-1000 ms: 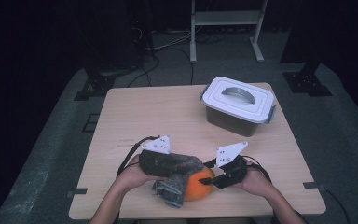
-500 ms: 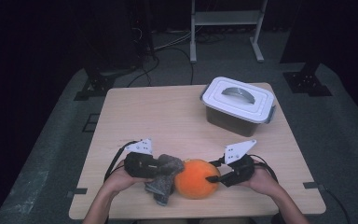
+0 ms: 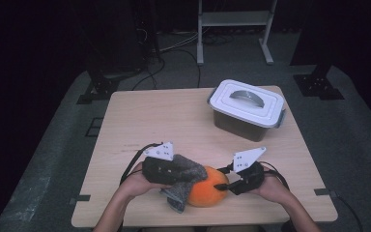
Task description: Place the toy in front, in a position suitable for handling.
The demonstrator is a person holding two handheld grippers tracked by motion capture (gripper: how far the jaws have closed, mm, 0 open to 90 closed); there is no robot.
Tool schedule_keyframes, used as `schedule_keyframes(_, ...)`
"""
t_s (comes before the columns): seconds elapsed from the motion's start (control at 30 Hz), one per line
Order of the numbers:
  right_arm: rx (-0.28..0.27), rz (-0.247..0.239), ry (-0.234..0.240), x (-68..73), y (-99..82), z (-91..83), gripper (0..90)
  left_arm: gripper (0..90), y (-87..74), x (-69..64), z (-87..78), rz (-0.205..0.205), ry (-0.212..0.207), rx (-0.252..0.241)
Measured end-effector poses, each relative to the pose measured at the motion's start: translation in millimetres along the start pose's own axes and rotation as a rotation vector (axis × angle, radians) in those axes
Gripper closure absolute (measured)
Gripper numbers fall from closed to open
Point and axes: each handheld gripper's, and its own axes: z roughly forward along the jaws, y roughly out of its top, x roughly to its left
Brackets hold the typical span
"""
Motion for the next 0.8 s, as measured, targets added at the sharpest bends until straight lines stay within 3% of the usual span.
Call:
schedule_keyframes(0.23, -0.007, 0.03, 0.004, -4.1, -3.3, -0.3, 48.9, 75.2, -28.7, 9.0, -9.3, -0.046, 0.032, 0.029)
schedule_keyframes(0.33, -0.016, 0.029, 0.005, -1.9, -0.9, 1.2, 48.8, 75.2, -36.8, 11.6, -13.2, -0.075, 0.034, 0.01)
schedule_keyframes(0.5, -0.018, 0.016, 0.004, 0.4, 1.9, 2.4, 48.8, 75.3, -27.9, 13.2, -14.3, -0.078, 0.04, -0.014)
schedule_keyframes(0.63, -0.021, 0.017, 0.011, 2.1, 1.9, 3.3, 47.5, 75.2, -12.5, 9.1, -8.2, -0.035, 0.028, -0.024)
schedule_keyframes(0.73, -0.01, 0.044, 0.06, 2.1, 1.2, 4.3, 40.1, 75.3, -7.7, 3.6, -1.3, -0.005, 0.01, -0.002)
schedule_keyframes(0.8, 0.0, 0.058, 0.063, -0.1, 0.8, 2.8, 34.3, 75.3, -9.4, 1.7, 0.2, 0.007, 0.001, 0.005)
